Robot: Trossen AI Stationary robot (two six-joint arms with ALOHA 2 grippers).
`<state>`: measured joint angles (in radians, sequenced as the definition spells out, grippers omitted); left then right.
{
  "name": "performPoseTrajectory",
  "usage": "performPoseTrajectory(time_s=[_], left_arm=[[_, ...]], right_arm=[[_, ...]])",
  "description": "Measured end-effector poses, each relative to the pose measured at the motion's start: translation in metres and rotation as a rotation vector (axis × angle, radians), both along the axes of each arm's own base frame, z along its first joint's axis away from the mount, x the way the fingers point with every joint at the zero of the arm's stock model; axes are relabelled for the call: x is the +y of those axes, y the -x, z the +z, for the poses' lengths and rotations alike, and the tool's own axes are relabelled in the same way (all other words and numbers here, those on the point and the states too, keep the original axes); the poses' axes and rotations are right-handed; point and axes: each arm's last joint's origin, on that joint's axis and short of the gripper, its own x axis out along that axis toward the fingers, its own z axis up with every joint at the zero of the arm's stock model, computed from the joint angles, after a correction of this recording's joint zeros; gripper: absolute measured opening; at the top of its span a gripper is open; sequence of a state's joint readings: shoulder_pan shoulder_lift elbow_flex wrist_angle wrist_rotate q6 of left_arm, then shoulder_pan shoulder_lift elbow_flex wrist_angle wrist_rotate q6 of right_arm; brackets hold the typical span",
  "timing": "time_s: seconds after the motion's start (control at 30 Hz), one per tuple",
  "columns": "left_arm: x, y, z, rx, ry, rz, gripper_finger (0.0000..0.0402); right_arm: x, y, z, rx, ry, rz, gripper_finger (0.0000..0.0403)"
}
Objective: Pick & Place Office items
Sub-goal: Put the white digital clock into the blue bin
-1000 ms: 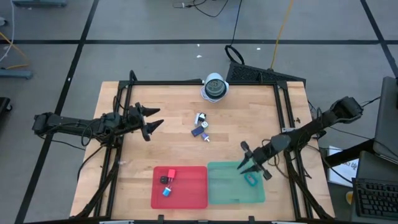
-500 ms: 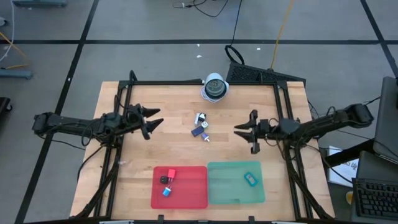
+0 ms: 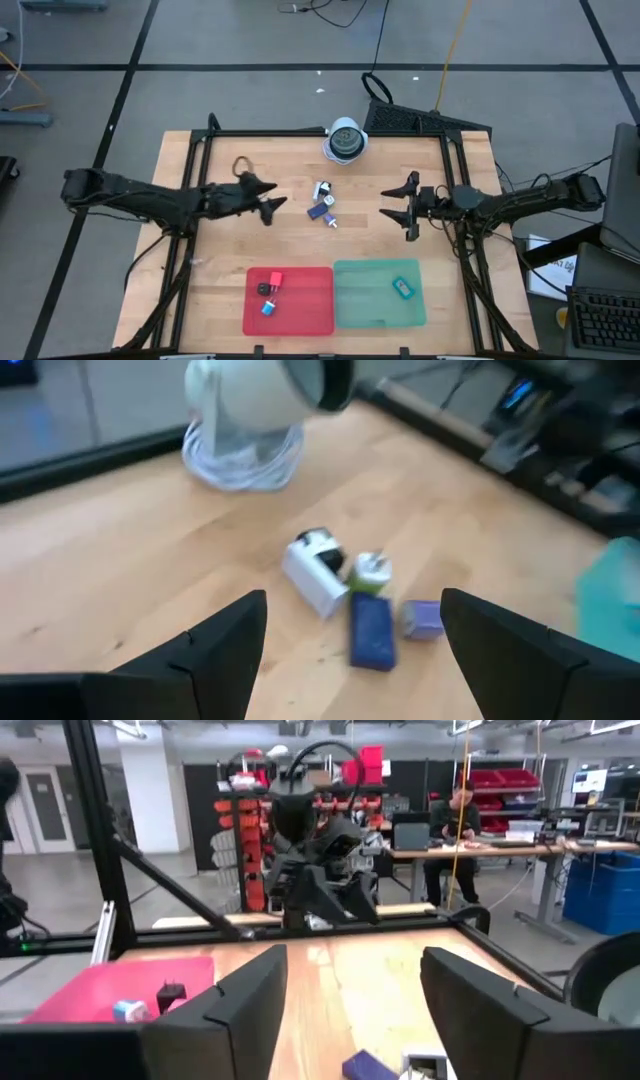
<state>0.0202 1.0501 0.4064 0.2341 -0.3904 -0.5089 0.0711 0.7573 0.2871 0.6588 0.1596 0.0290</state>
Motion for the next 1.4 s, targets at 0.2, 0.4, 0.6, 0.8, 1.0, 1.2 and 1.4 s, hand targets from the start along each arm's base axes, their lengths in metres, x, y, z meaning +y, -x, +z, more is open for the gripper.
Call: performPoseTrajectory(time_s=[0.2, 0.4, 0.6, 0.8, 1.0, 1.2, 1.4], left_arm=[[0.012, -0.045, -0.011, 0.176, 0.032, 0.060, 0.0296], [0.022, -0.089, -0.028, 0.271, 0.047, 0.091, 0.0296], [0.026, -0.119, -0.045, 0.346, 0.008, 0.108, 0.0296], [0.029, -0.133, -0.057, 0.410, -0.022, 0.164, 0.0296], [0.030, -0.135, -0.067, 0.446, -0.014, 0.178, 0.0296], [0.031, -0.133, -0.070, 0.465, -0.031, 0.226, 0.0296], [0.031, -0.133, -0.070, 0.477, -0.045, 0.220, 0.0296]], right_arm=[[0.000, 0.000, -0.003, 0.027, 0.002, 0.000, 0.0235], [0.000, 0.000, -0.003, 0.029, 0.002, 0.000, 0.0225], [0.000, 0.000, -0.004, 0.043, 0.001, 0.000, 0.0223], [0.000, 0.000, -0.004, 0.045, 0.000, 0.000, 0.0222], [0.000, 0.000, -0.005, 0.051, 0.000, -0.001, 0.0220], [0.000, 0.000, -0.005, 0.050, 0.001, -0.001, 0.0220], [0.000, 0.000, -0.005, 0.050, 0.003, -0.001, 0.0215]])
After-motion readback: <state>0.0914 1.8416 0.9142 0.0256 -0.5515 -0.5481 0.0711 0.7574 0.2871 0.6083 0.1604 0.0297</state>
